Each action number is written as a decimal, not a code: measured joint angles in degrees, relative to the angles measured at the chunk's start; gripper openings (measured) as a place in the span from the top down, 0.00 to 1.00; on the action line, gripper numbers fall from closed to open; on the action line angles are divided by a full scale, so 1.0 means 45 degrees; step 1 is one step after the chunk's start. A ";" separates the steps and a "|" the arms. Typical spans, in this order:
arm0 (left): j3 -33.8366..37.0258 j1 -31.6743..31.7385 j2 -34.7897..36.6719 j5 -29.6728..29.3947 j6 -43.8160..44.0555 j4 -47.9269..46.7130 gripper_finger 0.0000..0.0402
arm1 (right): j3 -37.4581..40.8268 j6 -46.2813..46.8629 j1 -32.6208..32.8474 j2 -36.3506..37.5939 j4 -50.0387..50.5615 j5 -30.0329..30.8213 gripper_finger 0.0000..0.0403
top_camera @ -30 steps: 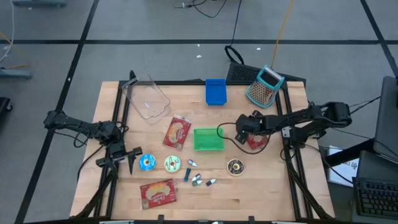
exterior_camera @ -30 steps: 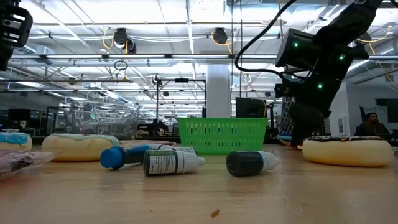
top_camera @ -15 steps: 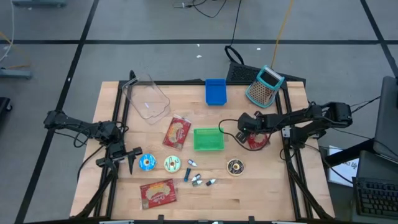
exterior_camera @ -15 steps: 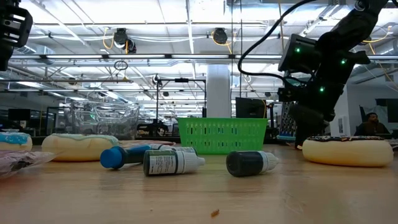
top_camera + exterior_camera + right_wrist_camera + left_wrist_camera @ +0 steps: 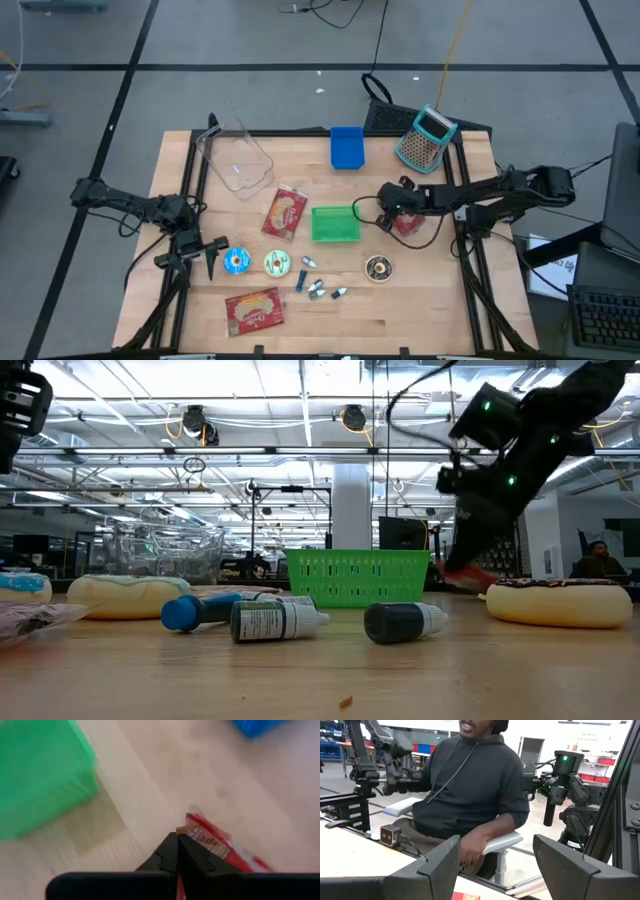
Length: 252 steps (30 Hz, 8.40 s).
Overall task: Pick & Place Food Item
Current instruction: Put the top right red popcorn bag into the transparent bin
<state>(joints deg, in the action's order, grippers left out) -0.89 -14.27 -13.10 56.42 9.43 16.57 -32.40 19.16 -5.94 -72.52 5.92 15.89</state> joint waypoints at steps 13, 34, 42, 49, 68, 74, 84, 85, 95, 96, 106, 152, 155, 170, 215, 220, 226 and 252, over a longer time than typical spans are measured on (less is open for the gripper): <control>0.0000 -0.0004 -0.0005 0.0000 0.0000 0.0000 0.37 | -0.0022 -0.3157 0.1480 0.3294 -0.4249 0.0043 1.00; 0.0000 -0.0004 -0.0005 0.0000 0.0000 0.0001 0.37 | -0.0039 -0.4949 0.3436 0.3844 -0.8427 -0.1599 1.00; 0.0000 0.0000 -0.0003 -0.0862 -0.0492 0.0155 0.37 | -0.0044 -0.5238 0.4035 0.3686 -0.9493 -0.2413 1.00; 0.0000 -0.0004 -0.0005 -0.5182 -0.1304 0.1226 0.37 | -0.0044 -0.5420 0.4129 0.2558 -1.1510 -0.4510 1.00; -0.0004 0.0001 0.0000 -0.8437 -0.1604 0.2364 0.37 | -0.0049 -0.5415 0.4072 0.1351 -1.3610 -0.5916 1.00; -0.0002 0.0011 -0.0002 -1.1118 -0.1489 0.3275 0.37 | -0.0049 -0.5316 0.4063 0.1348 -1.3645 -0.6364 1.00; -0.0868 0.0181 -0.1475 -1.5866 -0.0526 0.3315 0.37 | -0.0049 -0.5390 0.4072 0.1348 -1.3449 -0.6575 1.00; -0.1191 0.0241 -0.1952 -1.5564 -0.0457 0.3187 0.37 | -0.0049 -0.5412 0.4072 0.1348 -1.3371 -0.6575 1.00; -0.5140 0.1363 -0.7460 -1.2139 -0.2469 0.0344 0.37 | -0.0049 -0.5420 0.4255 0.1154 -1.3258 -0.6590 1.00; -0.5537 0.1466 -0.7930 -1.1682 -0.2674 0.0425 0.37 | -0.0053 -0.5419 0.4312 0.1035 -1.3261 -0.6595 1.00; -0.9258 0.2242 -1.2511 -0.8463 -0.4467 0.0387 0.37 | -0.0050 -0.4560 0.4436 -0.0499 -1.4671 -0.6876 1.00; -1.4392 0.2468 -1.8719 -0.5861 -0.5411 0.0467 0.37 | -0.0049 -0.4701 0.4509 -0.0804 -1.5077 -0.7604 1.00; -1.4392 0.2473 -1.8719 -0.5863 -0.5411 0.0467 0.38 | -0.0049 -0.4701 0.4509 -0.0804 -1.5077 -0.7604 1.00; -1.4391 0.2488 -1.8714 -0.5537 -0.5503 0.0574 0.88 | -0.0049 -0.4701 0.4509 -0.0804 -1.5077 -0.7609 1.00; -1.2098 0.6331 -0.8673 -1.9357 -0.5769 -1.1265 1.00 | -0.0037 -0.3276 0.3397 0.1505 -0.8946 0.1105 0.46; -1.1244 0.7461 -0.7443 -1.9826 -0.6067 -1.1149 1.00 | -0.0034 -0.3302 0.3397 0.1494 -0.8773 0.1105 0.47; -0.9282 0.8847 -0.7330 -1.9177 -0.6051 -1.0361 1.00 | -0.0035 -0.3268 0.3397 0.1494 -0.8871 0.1105 0.47; -0.7577 1.0525 -0.9673 -1.9564 -0.5664 -0.8609 1.00 | -0.0039 -0.3094 0.3402 0.1494 -0.8865 0.1075 0.48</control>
<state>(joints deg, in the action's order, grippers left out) -34.98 33.10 -56.63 -31.61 -16.06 -22.16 -32.58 5.23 9.37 -65.80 -33.98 20.73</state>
